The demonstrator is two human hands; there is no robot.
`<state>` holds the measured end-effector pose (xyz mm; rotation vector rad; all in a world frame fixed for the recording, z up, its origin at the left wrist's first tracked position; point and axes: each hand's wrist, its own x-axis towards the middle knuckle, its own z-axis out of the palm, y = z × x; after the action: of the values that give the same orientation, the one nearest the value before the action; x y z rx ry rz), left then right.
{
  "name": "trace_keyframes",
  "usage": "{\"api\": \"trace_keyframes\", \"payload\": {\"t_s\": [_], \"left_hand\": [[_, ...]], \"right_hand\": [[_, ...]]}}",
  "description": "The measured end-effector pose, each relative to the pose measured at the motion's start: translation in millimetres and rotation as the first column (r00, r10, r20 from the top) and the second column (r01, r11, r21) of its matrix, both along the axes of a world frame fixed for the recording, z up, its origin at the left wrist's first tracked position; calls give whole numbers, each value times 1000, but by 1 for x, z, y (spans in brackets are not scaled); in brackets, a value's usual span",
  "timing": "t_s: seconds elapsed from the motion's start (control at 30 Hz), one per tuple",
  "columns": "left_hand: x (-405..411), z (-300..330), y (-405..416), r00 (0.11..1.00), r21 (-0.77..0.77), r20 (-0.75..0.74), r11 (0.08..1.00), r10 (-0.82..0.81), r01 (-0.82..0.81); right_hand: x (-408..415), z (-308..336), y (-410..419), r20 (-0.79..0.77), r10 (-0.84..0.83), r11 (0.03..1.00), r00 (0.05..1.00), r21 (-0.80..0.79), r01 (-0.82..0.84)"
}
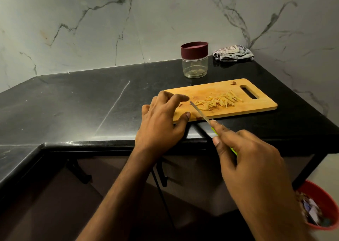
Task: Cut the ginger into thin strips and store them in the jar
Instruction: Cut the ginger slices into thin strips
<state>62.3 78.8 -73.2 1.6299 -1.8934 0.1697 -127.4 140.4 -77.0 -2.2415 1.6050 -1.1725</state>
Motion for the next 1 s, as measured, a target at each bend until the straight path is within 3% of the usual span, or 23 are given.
{"api": "trace_keyframes", "payload": {"t_s": [0.8, 1.0], "left_hand": [[-3, 4, -2, 999, 42, -32, 999, 21, -19], [-3, 4, 0, 1000, 23, 8, 999, 27, -27]], "right_hand": [[23, -5, -10, -25, 28, 999, 999, -22, -29], [10, -3, -3, -187, -29, 999, 982, 28, 35]]}}
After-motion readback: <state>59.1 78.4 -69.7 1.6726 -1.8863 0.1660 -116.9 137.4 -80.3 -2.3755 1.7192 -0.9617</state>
